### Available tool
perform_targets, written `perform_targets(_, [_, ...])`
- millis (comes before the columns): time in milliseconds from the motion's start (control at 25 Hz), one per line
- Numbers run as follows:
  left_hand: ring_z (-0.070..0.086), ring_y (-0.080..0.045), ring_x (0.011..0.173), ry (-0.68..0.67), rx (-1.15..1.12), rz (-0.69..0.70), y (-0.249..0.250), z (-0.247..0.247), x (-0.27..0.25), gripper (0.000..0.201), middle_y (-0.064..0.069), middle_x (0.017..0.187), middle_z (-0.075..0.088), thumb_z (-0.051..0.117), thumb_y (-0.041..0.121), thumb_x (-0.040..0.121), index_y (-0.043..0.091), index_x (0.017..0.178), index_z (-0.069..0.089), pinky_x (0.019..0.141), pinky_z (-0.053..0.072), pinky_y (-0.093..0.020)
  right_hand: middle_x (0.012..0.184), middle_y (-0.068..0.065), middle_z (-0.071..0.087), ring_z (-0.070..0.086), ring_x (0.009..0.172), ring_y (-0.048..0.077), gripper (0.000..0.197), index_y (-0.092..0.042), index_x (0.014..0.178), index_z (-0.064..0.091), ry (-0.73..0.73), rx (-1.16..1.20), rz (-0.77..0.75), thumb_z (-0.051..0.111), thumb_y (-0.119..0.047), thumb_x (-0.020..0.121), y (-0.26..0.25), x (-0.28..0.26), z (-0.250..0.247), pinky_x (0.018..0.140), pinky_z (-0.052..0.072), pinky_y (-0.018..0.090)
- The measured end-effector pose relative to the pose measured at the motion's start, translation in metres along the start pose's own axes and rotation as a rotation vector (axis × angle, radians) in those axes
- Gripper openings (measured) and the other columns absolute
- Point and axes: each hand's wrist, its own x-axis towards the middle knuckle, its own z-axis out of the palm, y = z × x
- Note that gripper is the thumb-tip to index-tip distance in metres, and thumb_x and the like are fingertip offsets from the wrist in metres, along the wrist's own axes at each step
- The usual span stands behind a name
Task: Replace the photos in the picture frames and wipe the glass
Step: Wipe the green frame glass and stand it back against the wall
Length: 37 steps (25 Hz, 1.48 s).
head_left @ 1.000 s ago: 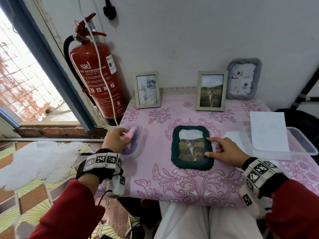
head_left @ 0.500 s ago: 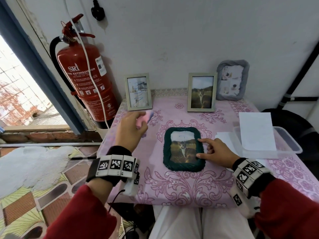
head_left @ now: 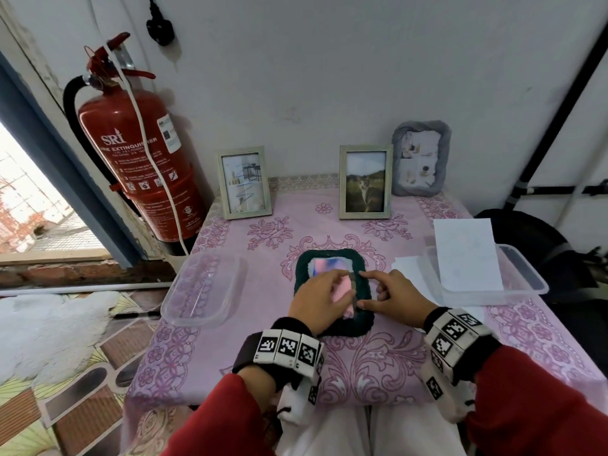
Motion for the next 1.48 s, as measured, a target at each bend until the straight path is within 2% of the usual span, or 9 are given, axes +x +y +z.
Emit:
perform_targets(200, [0.052,-0.02,0.119,0.073,-0.187,-0.089,-0.023,-0.031,0.003,0.051,-0.008,0.129,0.056,0.057,0.005,0.082,0.01,0.132,0.048,0.102,0.038,-0.024,0.099,0.011,0.047,0.049,0.085,0.018,0.056,-0.016,0.137,0.043,-0.113,-0.061,0.074,0.064,-0.025,0.086,-0.007,0.001,-0.008,0.079,0.038,0.019])
perform_targets(360, [0.017,-0.017,0.144,-0.256,0.087,-0.109,-0.046,-0.054,0.009,0.103,-0.003,0.156,0.017,0.076,0.039,0.07,0.013,0.149,0.015,0.117,0.017,-0.029,0.122,0.016,0.045,0.042,0.119,0.028,0.044,-0.009,0.132,0.046,0.076,-0.201,-0.03,0.052,-0.026,0.091,-0.04,0.011,-0.012,0.102,0.035,0.033])
perform_targets(480, [-0.009,-0.018,0.146,-0.462,0.335,-0.12,-0.052,-0.054,0.014,0.126,-0.003,0.158,-0.009,0.078,0.056,0.062,0.017,0.15,-0.004,0.118,0.004,-0.033,0.132,0.011,0.047,0.039,0.126,0.025,0.05,-0.013,0.133,0.046,-0.141,-0.352,-0.225,0.054,-0.037,0.09,-0.065,0.019,0.01,0.105,0.034,0.036])
perform_targets(560, [-0.007,-0.018,0.146,-0.475,0.41,-0.107,-0.055,-0.05,0.015,0.127,-0.005,0.158,-0.009,0.077,0.058,0.061,0.017,0.15,-0.005,0.119,0.006,-0.034,0.144,0.01,0.037,0.031,0.134,0.025,0.061,-0.014,0.139,0.039,-0.318,-0.511,-0.196,0.056,-0.041,0.087,-0.065,0.024,0.025,0.108,0.032,0.038])
perform_targets(640, [0.0,-0.018,0.147,-0.463,0.427,-0.09,-0.058,-0.048,0.016,0.126,-0.004,0.158,-0.007,0.076,0.06,0.06,0.018,0.15,-0.004,0.118,0.011,-0.033,0.143,0.011,0.039,0.033,0.134,0.027,0.054,-0.011,0.135,0.045,-0.316,-0.527,-0.223,0.057,-0.033,0.088,-0.061,0.03,0.023,0.107,0.031,0.036])
perform_targets(760, [0.005,-0.018,0.146,-0.455,0.447,-0.08,-0.06,-0.048,0.016,0.127,-0.004,0.159,-0.004,0.075,0.063,0.059,0.02,0.15,-0.002,0.117,0.015,-0.032,0.103,0.017,0.061,0.053,0.104,0.03,0.017,0.001,0.092,0.066,-0.248,-0.341,-0.389,0.058,-0.011,0.086,-0.062,0.042,0.014,0.09,0.034,0.036])
perform_targets(880, [0.004,-0.019,0.146,-0.449,0.453,-0.078,-0.057,-0.048,0.016,0.125,-0.004,0.159,0.001,0.075,0.064,0.057,0.022,0.15,0.001,0.118,0.016,-0.038,0.085,0.015,0.064,0.055,0.089,0.026,0.018,-0.001,0.073,0.066,-0.237,-0.291,-0.466,0.058,-0.009,0.088,-0.065,0.044,0.013,0.085,0.036,0.034])
perform_targets(1200, [0.007,-0.018,0.146,-0.488,0.541,-0.109,-0.053,-0.049,0.017,0.128,-0.004,0.159,0.004,0.071,0.07,0.057,0.019,0.149,-0.002,0.117,0.017,-0.043,0.124,0.002,0.055,0.05,0.11,0.017,0.027,-0.015,0.116,0.06,-0.277,-0.509,-0.575,0.049,-0.025,0.094,-0.021,0.007,-0.003,0.094,0.038,0.026])
perform_targets(1480, [0.019,-0.02,0.143,-0.454,0.493,-0.068,-0.056,-0.049,0.017,0.129,-0.005,0.159,0.001,0.072,0.07,0.054,0.019,0.15,0.002,0.115,0.021,-0.037,0.122,0.009,0.059,0.05,0.113,0.025,0.027,-0.007,0.114,0.062,-0.202,-0.443,-0.437,0.048,-0.018,0.094,-0.033,0.064,0.003,0.097,0.036,0.033])
